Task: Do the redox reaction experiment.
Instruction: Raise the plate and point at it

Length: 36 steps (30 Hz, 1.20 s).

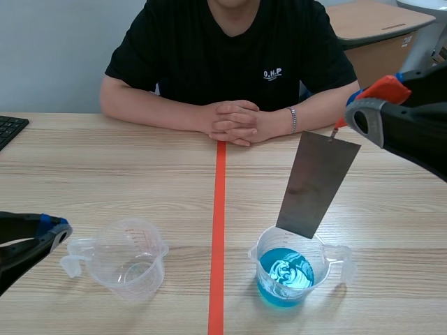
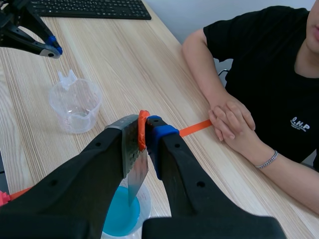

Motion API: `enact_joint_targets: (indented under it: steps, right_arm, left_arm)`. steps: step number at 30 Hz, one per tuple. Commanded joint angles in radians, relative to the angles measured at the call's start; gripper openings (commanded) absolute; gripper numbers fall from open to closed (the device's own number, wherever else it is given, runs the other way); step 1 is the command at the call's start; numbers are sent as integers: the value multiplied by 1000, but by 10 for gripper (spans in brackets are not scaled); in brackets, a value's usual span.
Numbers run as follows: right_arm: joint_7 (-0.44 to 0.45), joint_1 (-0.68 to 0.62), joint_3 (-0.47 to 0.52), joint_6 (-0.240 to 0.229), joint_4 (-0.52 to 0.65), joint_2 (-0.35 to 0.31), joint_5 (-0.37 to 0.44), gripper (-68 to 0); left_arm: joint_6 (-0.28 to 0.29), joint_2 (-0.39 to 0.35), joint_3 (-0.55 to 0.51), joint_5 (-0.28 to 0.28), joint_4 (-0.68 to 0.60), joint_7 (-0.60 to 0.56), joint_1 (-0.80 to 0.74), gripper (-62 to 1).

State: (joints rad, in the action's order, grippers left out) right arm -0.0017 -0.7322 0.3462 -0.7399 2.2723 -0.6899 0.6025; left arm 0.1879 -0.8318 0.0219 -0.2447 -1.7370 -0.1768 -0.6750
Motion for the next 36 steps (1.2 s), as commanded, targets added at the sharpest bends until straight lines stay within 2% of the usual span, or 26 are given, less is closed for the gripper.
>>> enact_joint_targets:
  steps: [1, 9, 16, 19, 24, 27, 33, 36]
  right_arm:
    - [14, -5, 8, -6, 10, -8, 12, -660]
    - [14, -5, 8, -6, 10, -8, 12, -660]
    - [14, -5, 8, -6, 10, -8, 12, -660]
    - [14, -5, 8, -6, 10, -8, 12, -660]
    - [14, -5, 8, -6, 10, -8, 12, -660]
    - [14, -5, 8, -6, 10, -8, 12, -660]
    - [15, -5, 8, -6, 10, -8, 12, -660]
    - [14, -5, 8, -6, 10, -8, 12, -660]
  left_arm:
    - [14, 0, 38, -5, -14, -14, 38, -567]
    - [17, 0, 290, 5, -14, 40, 282, -567]
    - [17, 39, 473, 6, -10, 87, 456, -567]
    - [17, 72, 531, 17, -10, 109, 514, -567]
    - [17, 148, 617, 87, -9, 158, 599, -567]
    - [17, 193, 656, 102, -1, 179, 637, -567]
    - [17, 278, 720, 141, 92, 199, 701, -567]
    - [17, 306, 740, 142, 143, 195, 727, -567]
